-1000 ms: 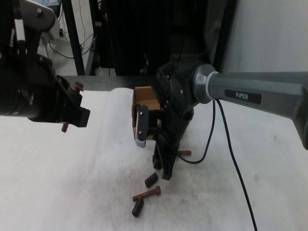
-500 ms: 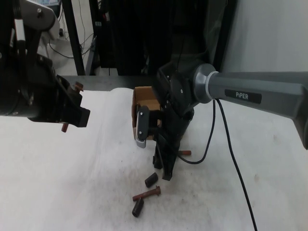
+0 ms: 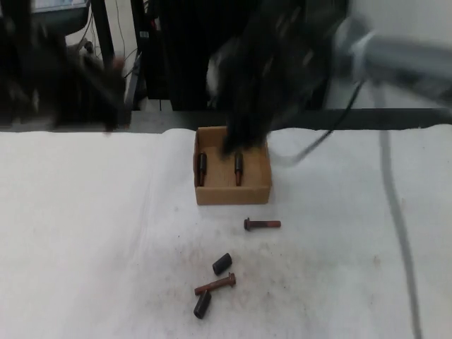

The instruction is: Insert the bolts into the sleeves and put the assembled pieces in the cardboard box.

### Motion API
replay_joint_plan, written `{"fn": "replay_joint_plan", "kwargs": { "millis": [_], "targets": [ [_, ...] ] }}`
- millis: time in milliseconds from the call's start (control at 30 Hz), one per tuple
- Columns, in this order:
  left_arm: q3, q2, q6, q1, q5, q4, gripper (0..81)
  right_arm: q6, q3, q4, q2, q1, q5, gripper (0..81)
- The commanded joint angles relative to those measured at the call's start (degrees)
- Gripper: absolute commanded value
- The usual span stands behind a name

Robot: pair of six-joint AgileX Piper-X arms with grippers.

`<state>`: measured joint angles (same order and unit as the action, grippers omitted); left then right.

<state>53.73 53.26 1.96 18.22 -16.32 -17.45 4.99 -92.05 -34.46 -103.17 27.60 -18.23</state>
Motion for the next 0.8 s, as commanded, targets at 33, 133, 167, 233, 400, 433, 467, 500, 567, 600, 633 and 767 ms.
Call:
{"fn": "replay_joint_plan", "kwargs": {
  "millis": [33,133,167,233,400,433,467,500,567,600,633,767],
  "targets": [
    [0.4,-0.9,-8.4,-0.1,-11.5,16.3,0.2,-13.1,-0.4,6.1,4.9,-3.3,-9.9,0.6],
    [0.4,-0.5,-15.4,-0.1,-15.6,29.6,0.2,-15.5,-0.1,10.6,8.1,-7.2,-18.3,0.6],
    [0.4,-0.1,-17.7,-0.1,-16.1,32.3,0.2,-15.5,-0.1,11.2,8.9,-8.3,-22.0,0.6],
    [0.4,1.0,-21.6,-0.1,-18.7,35.7,0.2,-15.3,-0.1,11.2,9.9,-10.2,-32.2,0.6],
    [0.4,6.2,-27.5,-0.1,-33.7,44.1,0.2,-15.3,2.5,11.2,11.5,-12.2,-52.2,0.7],
    [0.5,7.7,-29.0,-0.1,-36.4,46.0,0.2,-14.9,3.8,11.2,12.1,-12.3,-53.4,0.8],
    [0.5,9.0,-31.1,-0.1,-39.8,49.0,0.2,-13.9,5.1,11.2,12.8,-11.9,-53.8,0.8],
    [0.5,10.5,-33.5,-0.1,-41.8,51.0,0.2,-12.6,6.8,11.2,13.6,-11.3,-53.5,0.8],
    [0.5,13.4,-38.6,-0.1,-45.3,55.3,0.2,-9.8,9.8,11.2,14.9,-10.0,-51.5,0.8],
    [0.5,14.8,-41.8,-0.1,-46.4,57.5,0.2,-8.4,11.5,11.2,15.6,-9.2,-49.4,0.8],
    [0.5,15.9,-43.6,-0.1,-46.8,59.4,0.2,-6.7,13.1,11.2,16.3,-8.2,-46.8,0.8],
    [0.6,19.3,-48.3,-0.1,-46.1,68.1,0.2,-2.5,18.8,12.6,18.3,-4.6,-35.1,0.8]
  ]
}}
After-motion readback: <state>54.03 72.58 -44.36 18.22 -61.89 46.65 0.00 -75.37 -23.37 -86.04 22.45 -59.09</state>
